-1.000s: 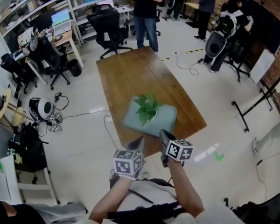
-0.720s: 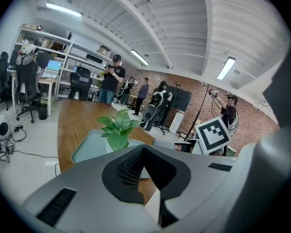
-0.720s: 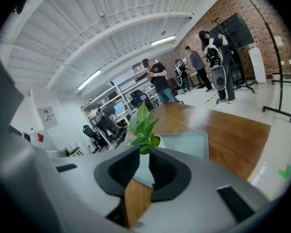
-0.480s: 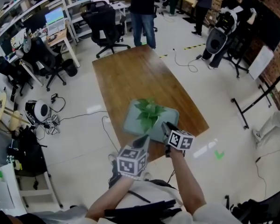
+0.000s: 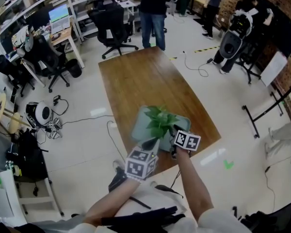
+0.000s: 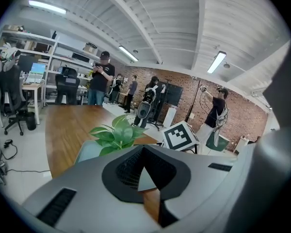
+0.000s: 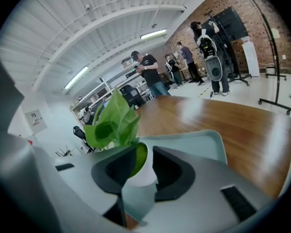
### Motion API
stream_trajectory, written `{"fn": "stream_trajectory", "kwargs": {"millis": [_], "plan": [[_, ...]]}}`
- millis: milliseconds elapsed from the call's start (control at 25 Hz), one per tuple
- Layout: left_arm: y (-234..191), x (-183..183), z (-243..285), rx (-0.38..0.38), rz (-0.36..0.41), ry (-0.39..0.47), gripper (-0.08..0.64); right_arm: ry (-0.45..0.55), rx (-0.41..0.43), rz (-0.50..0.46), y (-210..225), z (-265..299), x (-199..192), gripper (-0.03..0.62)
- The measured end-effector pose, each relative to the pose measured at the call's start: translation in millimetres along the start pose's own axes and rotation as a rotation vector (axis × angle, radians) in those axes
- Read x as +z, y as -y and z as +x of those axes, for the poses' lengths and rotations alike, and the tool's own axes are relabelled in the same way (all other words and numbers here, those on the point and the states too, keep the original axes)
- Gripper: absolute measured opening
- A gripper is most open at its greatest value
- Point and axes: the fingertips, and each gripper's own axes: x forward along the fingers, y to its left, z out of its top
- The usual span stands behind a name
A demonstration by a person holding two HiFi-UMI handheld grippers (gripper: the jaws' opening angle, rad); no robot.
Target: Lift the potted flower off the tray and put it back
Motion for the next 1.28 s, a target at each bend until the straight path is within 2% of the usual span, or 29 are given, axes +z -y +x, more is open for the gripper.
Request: {"fn": "stream_trajectory", "kwargs": {"millis": [240, 680, 1000, 1280], "plan": [[-5.2, 3.0, 5.5, -0.001, 0.0, 0.005, -0.005, -0.01, 0.013, -0.001, 0.5, 20.0, 0.0, 0.097], [-17.1, -1.6, 10.2, 0.012, -0.017, 0.011, -0.005, -0.042, -0.042, 0.007, 10.1, 36.5, -11.2, 0.092], [-25.0, 2.9, 12.2, 0.026, -0.034, 0.016, -0.005, -0.031, -0.082, 0.005, 10.0, 37.2, -3.5, 0.054], [-33.6, 0.7, 6.2, 0.035, -0.057, 0.024, -0.005, -0.002, -0.073, 0.016, 4.9, 33.0, 1.8, 0.043]]}}
